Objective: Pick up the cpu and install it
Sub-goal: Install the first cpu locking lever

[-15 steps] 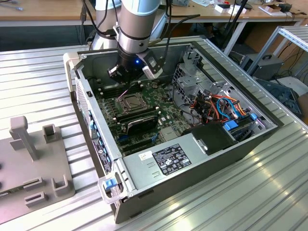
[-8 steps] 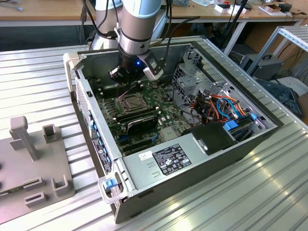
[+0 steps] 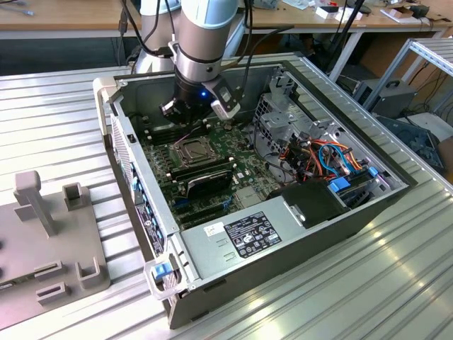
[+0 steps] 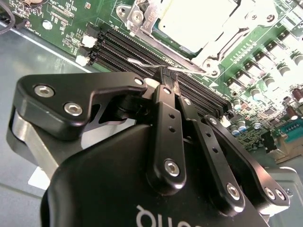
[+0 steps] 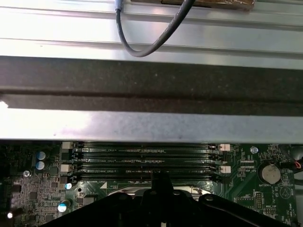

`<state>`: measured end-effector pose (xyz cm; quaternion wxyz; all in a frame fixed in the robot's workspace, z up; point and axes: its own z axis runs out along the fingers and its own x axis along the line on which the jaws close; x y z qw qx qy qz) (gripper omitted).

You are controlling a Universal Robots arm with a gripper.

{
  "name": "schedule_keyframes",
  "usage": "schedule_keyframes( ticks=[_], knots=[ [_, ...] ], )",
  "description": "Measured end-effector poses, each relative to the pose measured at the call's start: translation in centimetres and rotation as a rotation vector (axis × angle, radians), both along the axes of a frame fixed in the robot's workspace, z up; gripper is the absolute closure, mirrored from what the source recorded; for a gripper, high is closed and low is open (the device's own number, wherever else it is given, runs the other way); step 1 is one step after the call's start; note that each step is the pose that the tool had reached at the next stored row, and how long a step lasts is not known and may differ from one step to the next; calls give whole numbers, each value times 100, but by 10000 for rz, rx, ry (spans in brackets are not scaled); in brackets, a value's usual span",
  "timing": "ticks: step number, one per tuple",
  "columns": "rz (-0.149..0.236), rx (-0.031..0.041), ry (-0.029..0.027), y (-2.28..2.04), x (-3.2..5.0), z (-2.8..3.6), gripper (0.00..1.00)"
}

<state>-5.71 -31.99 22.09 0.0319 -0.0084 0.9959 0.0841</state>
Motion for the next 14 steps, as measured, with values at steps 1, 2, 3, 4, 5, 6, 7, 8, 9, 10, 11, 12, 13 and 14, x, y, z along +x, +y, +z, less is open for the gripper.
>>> schedule_keyframes(
  ticks=[1, 2, 3, 4, 5, 6, 7, 8, 9, 10, 11, 12, 13, 14],
  knots=[
    [1, 0, 2, 0, 4, -4, 89],
    [-1, -2, 3, 0, 9, -6, 89],
    [0, -2, 4, 0, 17, -9, 89],
    [0, -2, 5, 0, 20, -10, 89],
    [0, -1, 5, 0, 23, -11, 89],
    [-1, 0, 5, 0, 26, -13, 89],
    [-2, 0, 5, 0, 28, -15, 89],
    [-3, 2, 3, 0, 29, -19, 89],
    [-3, 2, 3, 0, 30, -24, 89],
    [-2, 0, 5, 0, 31, -27, 89],
    [-3, 0, 5, 0, 31, -32, 89],
    [-3, 0, 4, 0, 31, -35, 89],
    [-3, 0, 5, 0, 31, -39, 89],
    [-3, 0, 5, 0, 32, -42, 89]
  ],
)
